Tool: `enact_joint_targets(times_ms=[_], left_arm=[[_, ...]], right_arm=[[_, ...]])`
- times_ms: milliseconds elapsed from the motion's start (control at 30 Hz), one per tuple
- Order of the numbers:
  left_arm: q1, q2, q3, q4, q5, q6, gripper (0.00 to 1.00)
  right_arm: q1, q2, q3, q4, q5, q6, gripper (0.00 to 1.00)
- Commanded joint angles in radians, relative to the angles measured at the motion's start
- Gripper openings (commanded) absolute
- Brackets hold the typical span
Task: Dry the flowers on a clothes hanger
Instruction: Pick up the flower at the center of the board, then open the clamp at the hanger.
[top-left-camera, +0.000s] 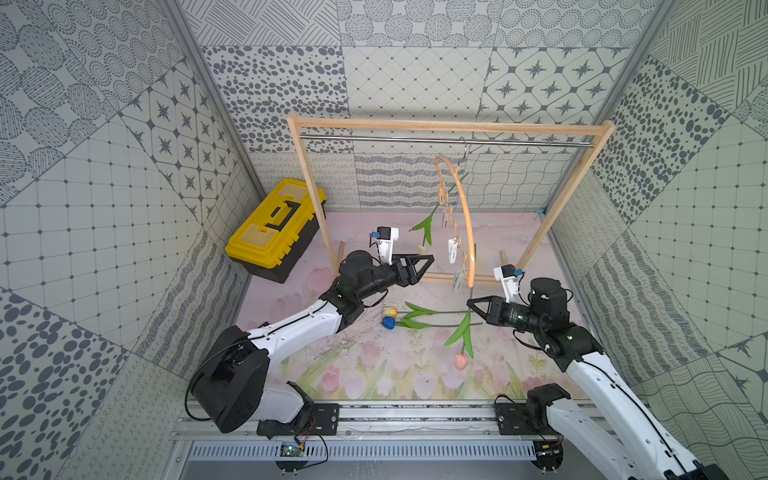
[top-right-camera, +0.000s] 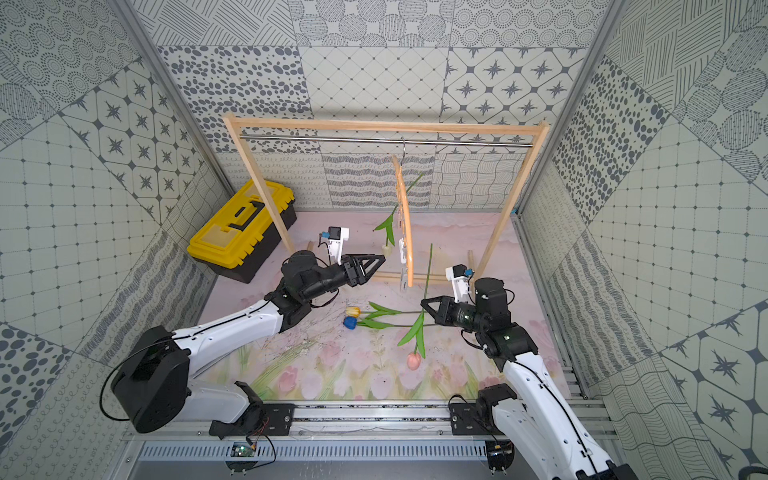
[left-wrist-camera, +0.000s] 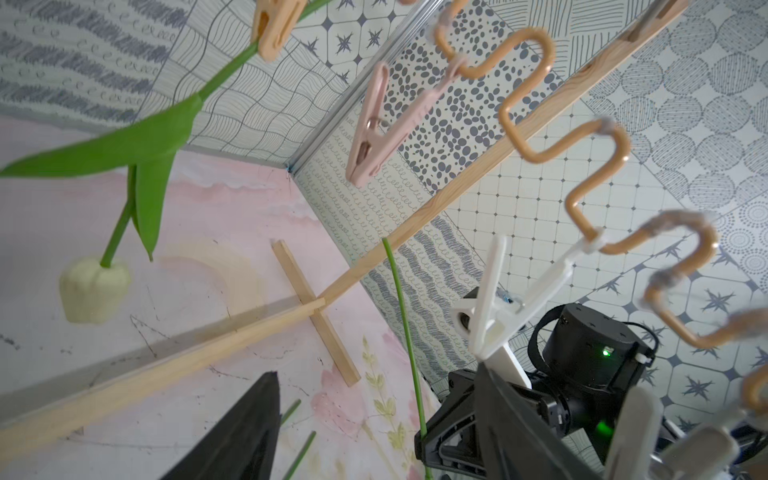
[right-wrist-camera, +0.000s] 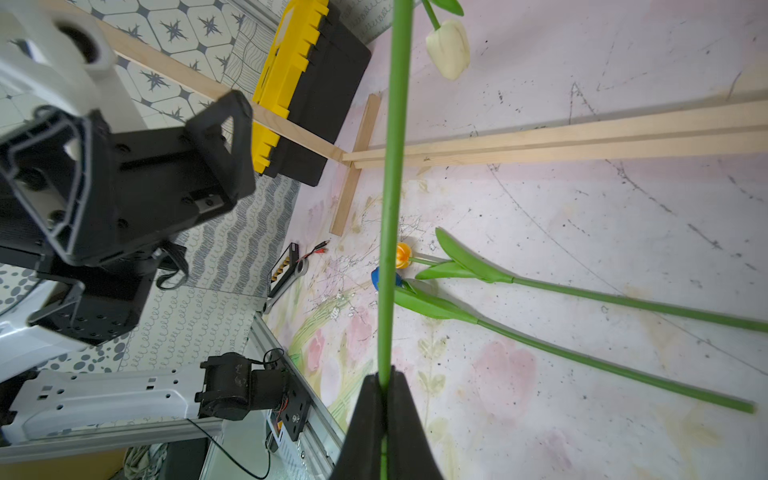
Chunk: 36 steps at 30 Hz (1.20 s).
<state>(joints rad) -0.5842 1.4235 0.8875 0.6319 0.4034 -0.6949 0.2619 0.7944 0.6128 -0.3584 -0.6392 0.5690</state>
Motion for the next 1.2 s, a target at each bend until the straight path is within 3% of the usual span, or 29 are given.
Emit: enact_joint_targets(times_ms=[0, 167, 433, 633, 967, 1067, 1167], left_arm=[[0.079, 0.113, 0.215, -0.137, 0.24, 0.25, 0.8], [0.121, 0.313, 0.502, -0.201, 0.447, 0.239, 0.87], [0.123, 0.503, 0.787, -0.3, 0.556, 0.271, 0.89], [0.119, 0.545, 0.835, -0.288, 0.588, 0.251, 0.88], [0.119, 0.528, 0.791, -0.268, 0.652, 0.243, 0.88], [0.121, 0.53, 0.792, -0.265, 0.659, 0.242, 0.86], [0.121, 0.539, 0.81, -0.265, 0.664, 0.234, 0.77]], right_arm=[[-0.003, 0.059, 0.091, 0.077, 0.03, -0.04, 0.0], [-0.003, 0.175, 0.196, 0.102, 0.042, -0.075, 0.0], [-0.004, 0.274, 0.411, 0.041, 0.122, -0.157, 0.0], [-0.006, 0.403, 0.572, -0.013, 0.114, -0.218, 0.0], [-0.004, 0.565, 0.763, -0.101, 0.097, -0.289, 0.0], [-0.002, 0.583, 0.785, -0.115, 0.092, -0.295, 0.0], [0.003, 0.586, 0.786, -0.117, 0.095, -0.297, 0.0]])
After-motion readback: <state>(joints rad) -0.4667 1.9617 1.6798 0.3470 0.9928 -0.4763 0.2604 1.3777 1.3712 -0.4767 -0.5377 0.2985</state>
